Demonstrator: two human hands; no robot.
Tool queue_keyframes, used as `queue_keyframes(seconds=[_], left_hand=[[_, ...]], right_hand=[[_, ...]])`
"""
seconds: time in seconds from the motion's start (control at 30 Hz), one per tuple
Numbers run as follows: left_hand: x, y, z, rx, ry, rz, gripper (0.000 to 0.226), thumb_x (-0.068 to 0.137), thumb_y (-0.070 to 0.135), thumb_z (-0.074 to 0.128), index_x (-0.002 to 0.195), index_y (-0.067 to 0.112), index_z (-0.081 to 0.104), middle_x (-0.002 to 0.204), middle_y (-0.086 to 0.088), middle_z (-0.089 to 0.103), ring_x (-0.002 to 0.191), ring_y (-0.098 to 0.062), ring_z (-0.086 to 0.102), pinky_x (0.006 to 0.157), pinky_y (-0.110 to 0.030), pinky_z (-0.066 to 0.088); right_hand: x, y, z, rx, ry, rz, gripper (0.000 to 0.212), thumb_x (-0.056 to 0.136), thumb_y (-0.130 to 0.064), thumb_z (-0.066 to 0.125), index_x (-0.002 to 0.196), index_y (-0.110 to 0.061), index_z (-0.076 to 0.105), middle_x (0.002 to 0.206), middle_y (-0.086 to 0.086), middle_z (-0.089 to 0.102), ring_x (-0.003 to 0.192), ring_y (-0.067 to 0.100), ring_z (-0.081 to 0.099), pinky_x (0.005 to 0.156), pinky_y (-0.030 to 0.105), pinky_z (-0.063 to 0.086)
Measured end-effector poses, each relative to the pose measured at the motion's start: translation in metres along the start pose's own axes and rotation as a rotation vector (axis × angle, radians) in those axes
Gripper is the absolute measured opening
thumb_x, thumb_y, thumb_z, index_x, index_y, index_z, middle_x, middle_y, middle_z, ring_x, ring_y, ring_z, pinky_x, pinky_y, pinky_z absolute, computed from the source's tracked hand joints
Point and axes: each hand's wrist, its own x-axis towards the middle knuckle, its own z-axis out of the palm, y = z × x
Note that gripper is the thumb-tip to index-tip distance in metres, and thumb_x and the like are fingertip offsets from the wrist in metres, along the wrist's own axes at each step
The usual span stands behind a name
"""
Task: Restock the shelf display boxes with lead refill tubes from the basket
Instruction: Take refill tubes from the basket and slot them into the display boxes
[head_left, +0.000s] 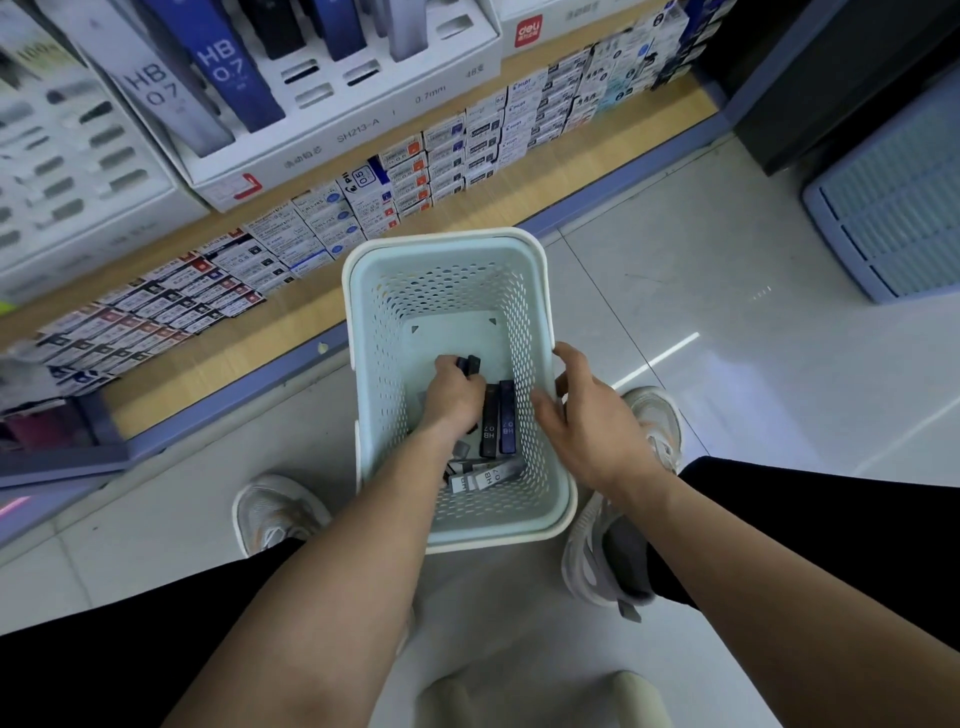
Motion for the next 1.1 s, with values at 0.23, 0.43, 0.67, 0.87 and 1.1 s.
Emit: queue_keyframes(seconds=[0.23, 0.43, 0.67, 0.87, 1.1], left_hand=[[-0.008, -0.015, 0.009, 0.071, -0.001, 0.079, 0.045, 0.099, 0.010, 0.050, 0.140, 0.010, 0.031, 0.114, -0.007, 0.057, 0.094, -0.020, 0.056, 0.077, -0.030, 0.047], [-0.012, -0.023, 0.024, 0.223, 0.009, 0.154, 0.048, 0.091, 0.016, 0.062, 0.134, 0.011, 0.040, 0.121, -0.009, 0.056, 0.106, -0.027, 0.059, 0.097, -0.043, 0.048], [-0.008, -0.026, 0.023, 0.158, -0.038, 0.074, 0.046, 0.085, 0.014, 0.073, 0.126, 0.013, 0.052, 0.114, -0.001, 0.061, 0.104, -0.018, 0.058, 0.084, -0.026, 0.042], [-0.012, -0.023, 0.035, 0.054, -0.026, 0.064, 0.041, 0.082, 0.019, 0.074, 0.115, 0.017, 0.051, 0.109, 0.001, 0.060, 0.092, -0.015, 0.057, 0.075, -0.022, 0.043], [-0.014, -0.025, 0.039, -0.010, -0.078, 0.058, 0.026, 0.071, 0.030, 0.069, 0.089, 0.013, 0.061, 0.077, -0.002, 0.070, 0.075, -0.021, 0.071, 0.064, -0.033, 0.056]], right_hand=[[-0.004, 0.000, 0.006, 0.013, -0.001, -0.010, 0.047, 0.103, -0.038, 0.044, 0.144, -0.018, 0.028, 0.085, 0.000, 0.064, 0.072, 0.026, 0.060, 0.063, 0.042, 0.048], [-0.004, 0.002, 0.008, 0.007, 0.005, -0.004, 0.047, 0.103, -0.038, 0.045, 0.143, -0.018, 0.029, 0.081, 0.000, 0.061, 0.070, 0.028, 0.058, 0.060, 0.040, 0.046], [-0.005, 0.006, 0.010, 0.007, 0.004, -0.020, 0.046, 0.103, -0.039, 0.043, 0.142, -0.020, 0.026, 0.082, 0.001, 0.060, 0.066, 0.027, 0.056, 0.058, 0.038, 0.041], [-0.006, 0.007, 0.011, -0.002, 0.006, -0.027, 0.047, 0.103, -0.037, 0.043, 0.143, -0.019, 0.026, 0.081, -0.001, 0.059, 0.066, 0.026, 0.056, 0.058, 0.039, 0.043], [-0.006, 0.010, 0.012, -0.010, 0.007, -0.030, 0.046, 0.103, -0.038, 0.042, 0.143, -0.021, 0.025, 0.089, 0.002, 0.063, 0.071, 0.027, 0.059, 0.058, 0.035, 0.038]])
